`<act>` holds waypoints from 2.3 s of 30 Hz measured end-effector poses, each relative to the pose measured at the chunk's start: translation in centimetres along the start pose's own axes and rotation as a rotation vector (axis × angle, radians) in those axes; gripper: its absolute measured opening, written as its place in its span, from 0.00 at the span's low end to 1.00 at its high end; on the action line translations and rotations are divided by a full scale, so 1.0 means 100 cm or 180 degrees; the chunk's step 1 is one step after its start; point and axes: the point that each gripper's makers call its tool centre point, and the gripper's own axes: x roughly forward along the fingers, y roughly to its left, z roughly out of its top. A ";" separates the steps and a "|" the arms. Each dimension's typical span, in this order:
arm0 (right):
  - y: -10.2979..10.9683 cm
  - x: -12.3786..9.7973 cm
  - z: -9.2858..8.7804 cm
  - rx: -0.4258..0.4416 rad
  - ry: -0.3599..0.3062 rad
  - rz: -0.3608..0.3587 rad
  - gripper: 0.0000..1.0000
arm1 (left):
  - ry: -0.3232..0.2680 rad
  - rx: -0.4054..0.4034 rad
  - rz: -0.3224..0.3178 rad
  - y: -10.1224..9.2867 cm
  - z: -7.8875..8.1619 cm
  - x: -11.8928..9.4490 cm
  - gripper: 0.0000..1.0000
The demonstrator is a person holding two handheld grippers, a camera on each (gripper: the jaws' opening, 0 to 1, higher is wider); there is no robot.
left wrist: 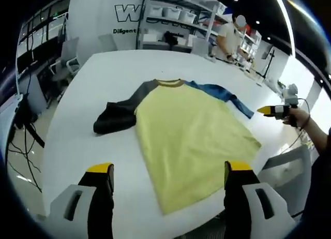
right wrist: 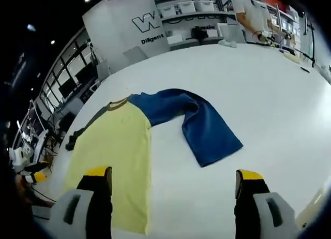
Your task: Fold the garment on the visible template until the final outline fits inside the template.
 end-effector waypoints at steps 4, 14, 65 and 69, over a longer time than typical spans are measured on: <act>-0.010 0.005 0.005 0.0051 -0.0013 -0.0049 0.95 | -0.0005 0.0004 0.0005 -0.001 0.001 -0.001 0.95; -0.047 0.030 0.021 0.0033 -0.0134 -0.0201 0.88 | -0.0014 -0.0065 0.0010 -0.003 0.000 -0.002 0.99; -0.132 0.062 0.037 -0.0764 0.0070 -0.0830 0.00 | 0.0171 0.0035 -0.0075 -0.005 -0.008 -0.005 0.89; -0.149 0.068 0.049 -0.0914 0.0134 -0.0913 0.00 | 0.0158 0.0045 -0.0103 -0.007 -0.007 -0.004 0.90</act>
